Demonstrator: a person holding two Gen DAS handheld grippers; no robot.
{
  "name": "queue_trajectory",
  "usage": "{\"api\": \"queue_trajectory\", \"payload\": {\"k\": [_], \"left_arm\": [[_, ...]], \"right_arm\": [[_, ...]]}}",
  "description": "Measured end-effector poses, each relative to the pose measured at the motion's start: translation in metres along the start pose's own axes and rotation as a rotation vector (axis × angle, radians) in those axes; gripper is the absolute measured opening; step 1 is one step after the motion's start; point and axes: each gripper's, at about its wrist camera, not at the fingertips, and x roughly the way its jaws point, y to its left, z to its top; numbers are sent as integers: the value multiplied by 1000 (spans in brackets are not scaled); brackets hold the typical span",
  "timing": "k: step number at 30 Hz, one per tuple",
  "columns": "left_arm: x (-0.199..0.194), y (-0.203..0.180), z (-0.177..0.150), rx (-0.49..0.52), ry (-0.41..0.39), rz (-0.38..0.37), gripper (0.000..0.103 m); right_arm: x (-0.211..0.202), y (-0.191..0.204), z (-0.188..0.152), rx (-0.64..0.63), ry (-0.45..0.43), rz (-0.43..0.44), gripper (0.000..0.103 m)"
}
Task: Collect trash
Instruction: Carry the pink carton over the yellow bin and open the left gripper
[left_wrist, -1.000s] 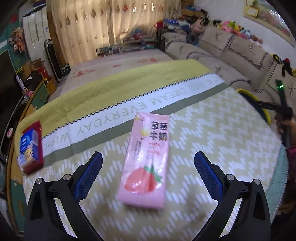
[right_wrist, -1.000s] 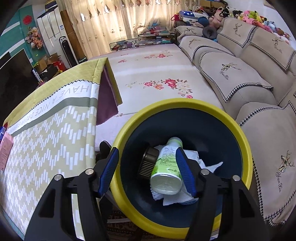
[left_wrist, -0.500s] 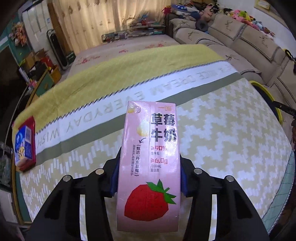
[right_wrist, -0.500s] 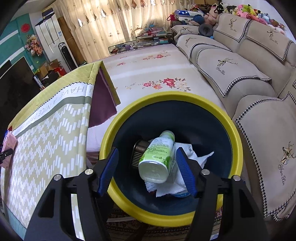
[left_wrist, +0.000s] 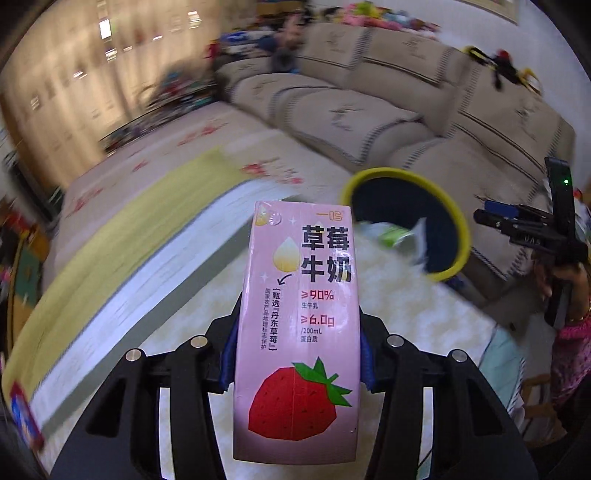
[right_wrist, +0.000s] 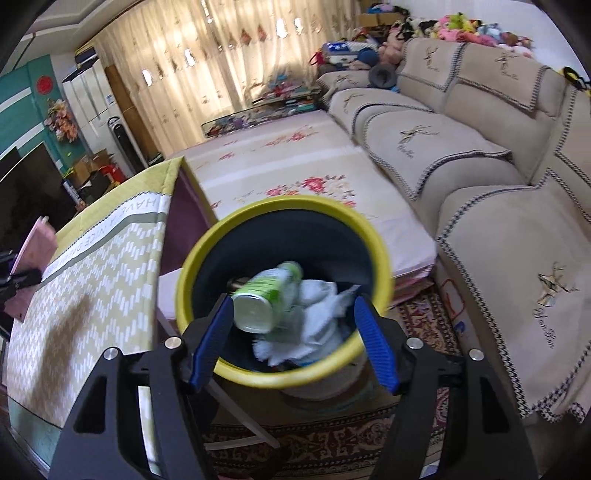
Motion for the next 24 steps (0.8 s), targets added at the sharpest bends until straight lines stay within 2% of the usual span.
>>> {"api": "queue_trajectory", "payload": {"k": [3, 10, 14, 18, 20, 22, 24], "left_arm": [[26, -50, 37, 74, 1, -33, 50], [99, -132, 105, 144, 33, -95, 50], [140, -161, 124, 134, 69, -120, 50], [179, -180, 136, 113, 101, -111, 50], [192, -183, 138, 87, 116, -108, 57], [198, -180, 136, 58, 116, -89, 76], [194, -171, 128, 33, 115, -86, 78]], "right_arm": [[-12, -16, -4, 24, -13, -13, 65], [-32, -54, -16, 82, -26, -60, 65], [-38, -67, -20, 104, -24, -77, 65], [-43, -72, -24, 109, -23, -78, 67], [-44, -70, -24, 104, -21, -76, 68], [-44, -65, -25, 93, -16, -66, 69], [-45, -59, -26, 82, -14, -55, 69]]}}
